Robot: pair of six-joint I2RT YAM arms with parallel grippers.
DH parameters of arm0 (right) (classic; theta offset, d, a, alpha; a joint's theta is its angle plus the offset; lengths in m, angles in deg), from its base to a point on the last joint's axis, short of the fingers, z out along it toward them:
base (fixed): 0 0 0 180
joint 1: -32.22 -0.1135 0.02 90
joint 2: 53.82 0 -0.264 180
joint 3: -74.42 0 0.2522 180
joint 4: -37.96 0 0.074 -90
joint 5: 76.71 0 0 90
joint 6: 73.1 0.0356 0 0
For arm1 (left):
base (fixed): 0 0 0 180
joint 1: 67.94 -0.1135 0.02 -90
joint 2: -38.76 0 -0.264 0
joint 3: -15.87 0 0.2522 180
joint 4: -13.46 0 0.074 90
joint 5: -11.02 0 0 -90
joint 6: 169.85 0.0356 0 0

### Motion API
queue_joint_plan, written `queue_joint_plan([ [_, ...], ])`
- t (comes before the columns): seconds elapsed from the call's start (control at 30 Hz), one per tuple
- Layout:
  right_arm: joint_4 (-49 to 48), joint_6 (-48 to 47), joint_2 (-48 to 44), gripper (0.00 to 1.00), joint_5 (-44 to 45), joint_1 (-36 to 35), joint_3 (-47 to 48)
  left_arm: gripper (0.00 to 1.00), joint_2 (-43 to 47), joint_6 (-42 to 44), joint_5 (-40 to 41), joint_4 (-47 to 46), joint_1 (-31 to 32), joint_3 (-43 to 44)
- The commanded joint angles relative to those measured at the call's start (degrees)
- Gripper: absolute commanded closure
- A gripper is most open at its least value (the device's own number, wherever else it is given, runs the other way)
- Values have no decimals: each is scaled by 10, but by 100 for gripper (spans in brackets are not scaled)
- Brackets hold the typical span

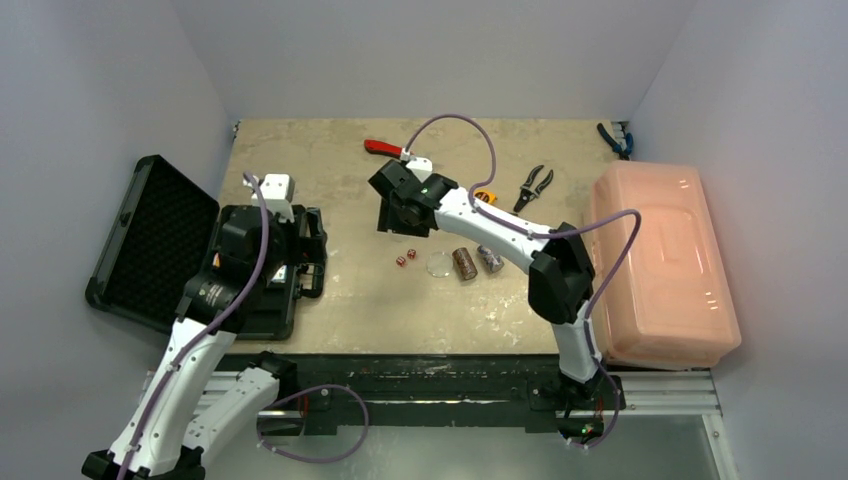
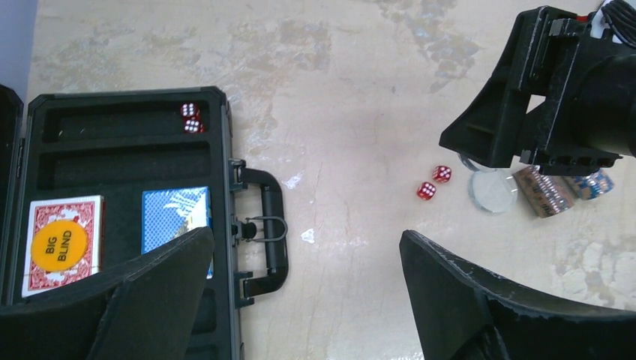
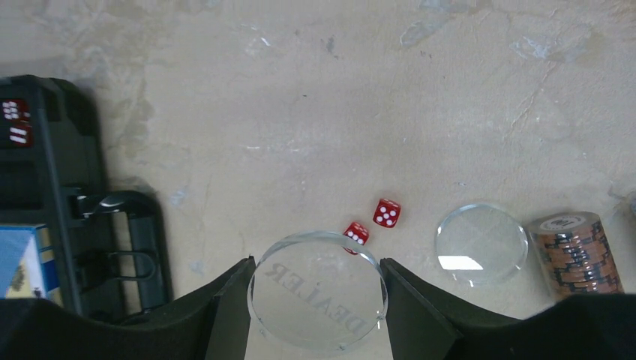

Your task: Pack up texas hold em set

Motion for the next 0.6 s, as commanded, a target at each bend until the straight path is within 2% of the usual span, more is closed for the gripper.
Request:
queue_joint_plan([
  [0.0, -52, 35, -63, 45, -7, 2, -25, 4, 31, -10, -39, -64, 4, -11],
  [0.17, -85, 84, -115, 43, -3, 2, -55, 2, 53, -29, -84, -109, 4, -27],
  [0.37, -123, 151, -162, 43, -9, 7, -91, 2, 80, -62, -195, -181, 4, -57],
  [0.57, -152, 184, -206, 45, -10, 9, -114, 3, 79, -121, -288, -307, 4, -107],
])
